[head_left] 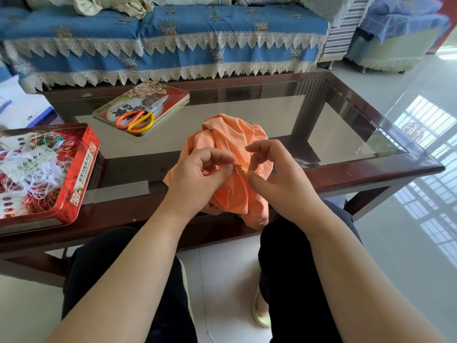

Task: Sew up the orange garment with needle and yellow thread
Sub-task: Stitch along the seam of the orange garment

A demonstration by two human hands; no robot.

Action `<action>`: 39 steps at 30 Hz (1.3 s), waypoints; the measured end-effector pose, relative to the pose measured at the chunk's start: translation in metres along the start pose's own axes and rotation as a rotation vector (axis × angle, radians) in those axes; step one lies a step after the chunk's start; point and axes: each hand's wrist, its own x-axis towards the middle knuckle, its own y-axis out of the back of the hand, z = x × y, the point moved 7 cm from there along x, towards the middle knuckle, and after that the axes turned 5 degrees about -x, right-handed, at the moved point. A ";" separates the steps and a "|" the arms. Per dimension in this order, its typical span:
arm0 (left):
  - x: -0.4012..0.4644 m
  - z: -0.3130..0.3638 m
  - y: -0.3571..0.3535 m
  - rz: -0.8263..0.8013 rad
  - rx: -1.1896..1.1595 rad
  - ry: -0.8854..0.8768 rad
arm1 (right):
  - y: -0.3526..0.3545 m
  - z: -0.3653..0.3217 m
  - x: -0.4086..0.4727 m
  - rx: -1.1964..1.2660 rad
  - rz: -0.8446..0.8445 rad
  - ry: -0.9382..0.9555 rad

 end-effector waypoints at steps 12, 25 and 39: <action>-0.001 0.003 -0.008 -0.078 0.069 -0.014 | 0.009 0.017 0.017 0.188 0.104 -0.325; -0.005 0.009 -0.014 -0.121 0.126 -0.042 | -0.009 0.030 0.023 0.683 -0.167 -0.610; -0.005 0.010 -0.018 -0.140 0.217 -0.116 | -0.014 0.024 0.027 0.372 -0.276 -0.502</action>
